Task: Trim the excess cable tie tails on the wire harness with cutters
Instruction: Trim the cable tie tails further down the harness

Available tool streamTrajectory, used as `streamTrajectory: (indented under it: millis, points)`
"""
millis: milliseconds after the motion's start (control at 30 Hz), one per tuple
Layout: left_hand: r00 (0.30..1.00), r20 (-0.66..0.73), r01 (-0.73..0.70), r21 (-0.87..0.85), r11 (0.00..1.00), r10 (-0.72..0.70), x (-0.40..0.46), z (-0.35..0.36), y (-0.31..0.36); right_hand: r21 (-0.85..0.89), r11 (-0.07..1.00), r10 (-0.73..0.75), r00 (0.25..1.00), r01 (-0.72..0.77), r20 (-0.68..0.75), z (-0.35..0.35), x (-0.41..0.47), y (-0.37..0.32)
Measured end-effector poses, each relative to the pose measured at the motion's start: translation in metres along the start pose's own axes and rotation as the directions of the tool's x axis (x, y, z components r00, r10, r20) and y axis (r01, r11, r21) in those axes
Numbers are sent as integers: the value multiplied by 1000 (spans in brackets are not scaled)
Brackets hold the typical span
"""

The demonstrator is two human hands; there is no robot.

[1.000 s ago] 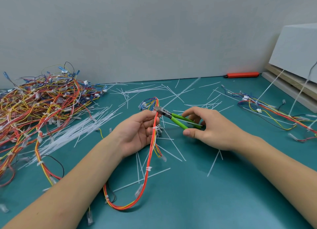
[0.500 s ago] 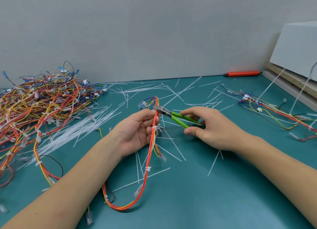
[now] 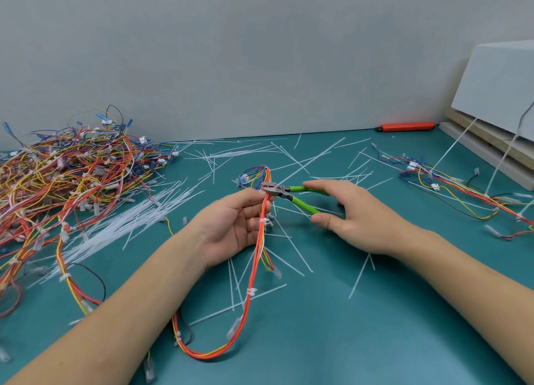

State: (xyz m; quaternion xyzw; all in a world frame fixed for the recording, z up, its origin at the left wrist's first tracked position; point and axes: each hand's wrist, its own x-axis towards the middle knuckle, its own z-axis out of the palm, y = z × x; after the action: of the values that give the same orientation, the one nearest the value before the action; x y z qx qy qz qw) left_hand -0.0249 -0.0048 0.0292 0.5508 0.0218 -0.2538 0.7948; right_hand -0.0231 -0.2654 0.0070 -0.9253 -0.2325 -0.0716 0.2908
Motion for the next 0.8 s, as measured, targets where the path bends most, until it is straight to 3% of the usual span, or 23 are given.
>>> streamTrajectory:
  millis: [800]
  points:
    - [998,-45,29,-103,994,-34,0,-3,3,78,997,-9,1000,11,-26,-3,-2,-12]
